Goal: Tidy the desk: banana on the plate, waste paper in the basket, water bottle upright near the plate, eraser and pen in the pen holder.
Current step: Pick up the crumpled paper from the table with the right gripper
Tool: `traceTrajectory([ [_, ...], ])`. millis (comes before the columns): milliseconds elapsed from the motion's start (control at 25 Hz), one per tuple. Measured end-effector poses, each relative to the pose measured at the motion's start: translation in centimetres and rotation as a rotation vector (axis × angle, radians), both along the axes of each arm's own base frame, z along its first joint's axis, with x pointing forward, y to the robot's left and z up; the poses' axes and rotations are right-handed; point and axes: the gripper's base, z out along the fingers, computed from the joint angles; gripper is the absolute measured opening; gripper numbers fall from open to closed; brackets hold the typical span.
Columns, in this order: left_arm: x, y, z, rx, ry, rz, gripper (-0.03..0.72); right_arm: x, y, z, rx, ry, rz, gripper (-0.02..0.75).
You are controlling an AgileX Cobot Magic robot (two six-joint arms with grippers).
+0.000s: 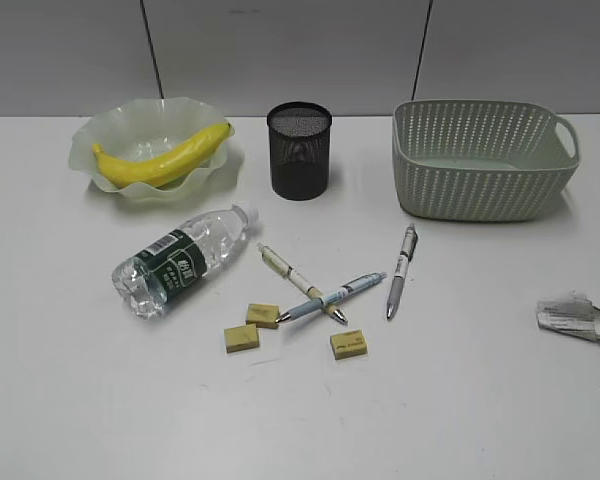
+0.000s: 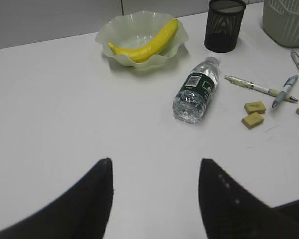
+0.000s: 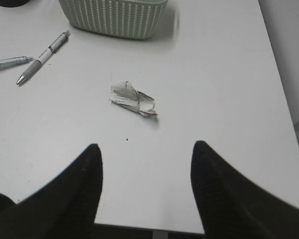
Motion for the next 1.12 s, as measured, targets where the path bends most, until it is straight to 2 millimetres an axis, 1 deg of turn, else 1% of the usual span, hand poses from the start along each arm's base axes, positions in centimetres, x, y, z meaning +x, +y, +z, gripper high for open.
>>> traceTrajectory([
  [80, 0.0, 0.0, 0.0, -0.001, -0.002, -0.001, 0.414, 1.0, 0.1, 0.6, -0.031, 0.021, 0.023, 0.454],
  [160, 0.0, 0.0, 0.0, -0.007, -0.002, 0.002, 0.414, 2.5, 0.1, 0.9, -0.054, 0.079, 0.035, 0.454],
  [320, 0.0, 0.0, 0.0, -0.003, -0.004, -0.001, 0.413, 6.3, 0.5, 1.2, -0.074, 0.207, 0.078, 0.454],
  [440, 0.0, 0.0, 0.0, -0.003, -0.004, -0.001, 0.41, 9.8, 1.2, 1.1, -0.086, 0.337, 0.115, 0.458],
  [520, 0.0, 0.0, 0.0, -0.008, -0.002, 0.001, 0.41, 12.7, 1.7, 0.1, -0.096, 0.459, 0.133, 0.485],
  [680, 0.0, 0.0, 0.0, -0.008, -0.002, 0.001, 0.41, 17.3, 2.4, -1.5, -0.106, 0.584, 0.141, 0.604],
  [760, 0.0, 0.0, 0.0, -0.008, -0.002, 0.001, 0.409, 19.5, 2.7, -2.8, -0.109, 0.631, 0.142, 0.629],
  [840, 0.0, 0.0, 0.0, -0.008, -0.002, 0.001, 0.407, 21.5, 2.9, -4.6, -0.109, 0.672, 0.139, 0.633],
  [960, 0.0, 0.0, 0.0, -0.008, -0.002, 0.001, 0.406, 23.9, 3.2, -7.3, -0.081, 0.714, 0.098, 0.633],
  [1120, 0.0, 0.0, 0.0, -0.008, -0.002, 0.001, 0.405, 26.8, 3.5, -10.4, -0.071, 0.775, 0.071, 0.628],
])
